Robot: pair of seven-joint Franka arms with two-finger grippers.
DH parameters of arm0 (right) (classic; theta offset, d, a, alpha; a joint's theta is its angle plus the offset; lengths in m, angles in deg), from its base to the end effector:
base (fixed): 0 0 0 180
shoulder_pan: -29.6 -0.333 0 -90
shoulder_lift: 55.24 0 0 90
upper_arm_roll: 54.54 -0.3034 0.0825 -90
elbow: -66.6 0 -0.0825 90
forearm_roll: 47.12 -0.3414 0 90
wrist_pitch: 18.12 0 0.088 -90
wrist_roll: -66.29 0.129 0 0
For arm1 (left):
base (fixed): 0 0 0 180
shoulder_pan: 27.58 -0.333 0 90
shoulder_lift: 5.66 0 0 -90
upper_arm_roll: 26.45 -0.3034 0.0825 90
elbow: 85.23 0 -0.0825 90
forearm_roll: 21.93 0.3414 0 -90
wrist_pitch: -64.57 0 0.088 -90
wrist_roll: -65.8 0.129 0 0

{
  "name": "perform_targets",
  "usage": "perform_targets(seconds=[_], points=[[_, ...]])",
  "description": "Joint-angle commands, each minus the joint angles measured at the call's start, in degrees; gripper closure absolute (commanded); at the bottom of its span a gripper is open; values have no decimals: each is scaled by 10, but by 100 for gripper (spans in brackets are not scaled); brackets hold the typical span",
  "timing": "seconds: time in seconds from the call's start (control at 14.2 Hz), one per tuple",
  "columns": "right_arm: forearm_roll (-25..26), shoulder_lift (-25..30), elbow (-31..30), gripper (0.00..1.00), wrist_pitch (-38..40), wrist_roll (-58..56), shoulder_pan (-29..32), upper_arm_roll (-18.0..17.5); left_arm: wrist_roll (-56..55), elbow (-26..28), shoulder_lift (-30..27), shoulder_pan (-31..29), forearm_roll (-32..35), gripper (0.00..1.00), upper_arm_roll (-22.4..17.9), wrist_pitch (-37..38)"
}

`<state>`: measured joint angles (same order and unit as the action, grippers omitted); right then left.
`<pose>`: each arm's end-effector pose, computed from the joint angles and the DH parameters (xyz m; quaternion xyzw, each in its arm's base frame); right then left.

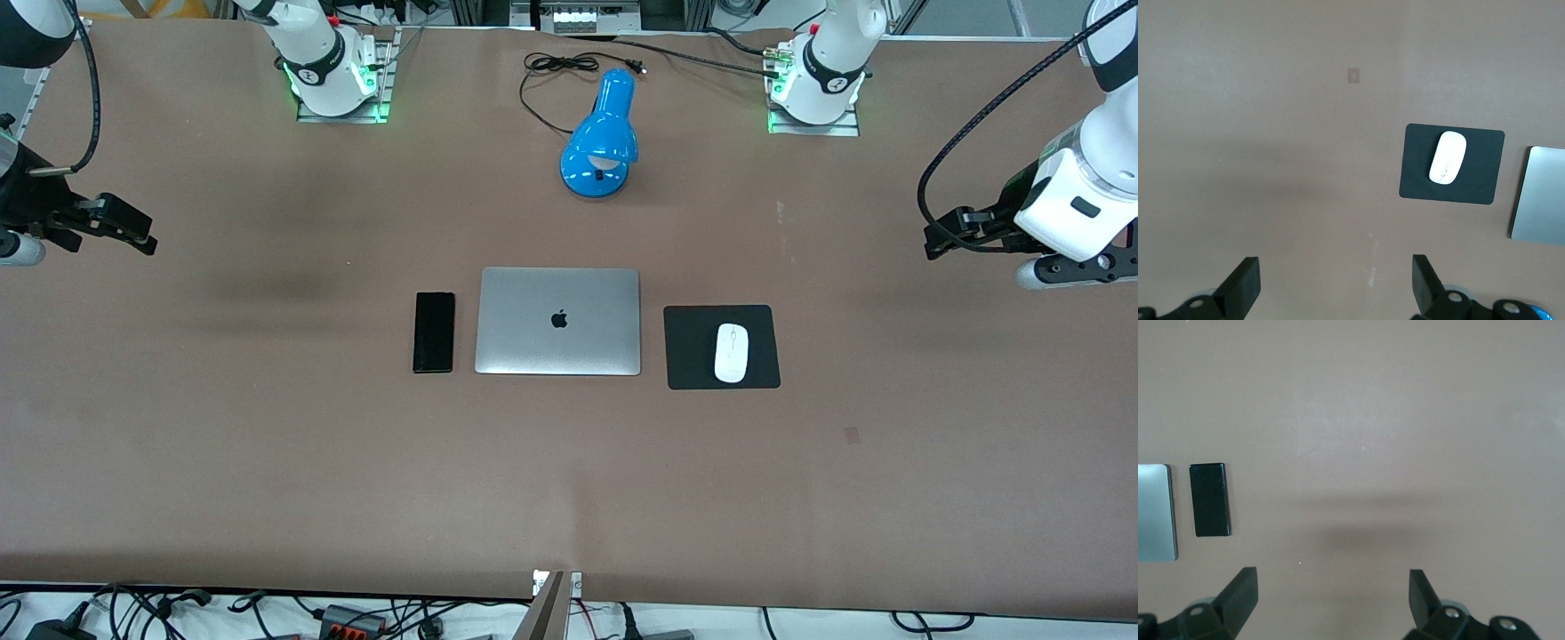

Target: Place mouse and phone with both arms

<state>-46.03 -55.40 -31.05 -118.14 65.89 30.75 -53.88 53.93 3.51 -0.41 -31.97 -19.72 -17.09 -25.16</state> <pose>0.5254 -0.0187 0.5460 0.9997 -0.0108 0.0191 0.0098 0.5329 -0.0377 0.5516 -0.9975 -0.0596 0.0344 0.0171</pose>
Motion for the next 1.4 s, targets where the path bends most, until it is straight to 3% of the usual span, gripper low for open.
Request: perform_targets(seconds=[0.0,0.42,1.33], points=[[9,12,-7,0,10,-16,1,-2,15,2,-9,4,-10,0,-8,5],[4,12,-4,0,11,-52,28,-11,16,1,-9,4,-10,0,-8,4],[5,20,-10,0,13,-32,17,-11,22,-1,-6,6,-6,0,-8,2]])
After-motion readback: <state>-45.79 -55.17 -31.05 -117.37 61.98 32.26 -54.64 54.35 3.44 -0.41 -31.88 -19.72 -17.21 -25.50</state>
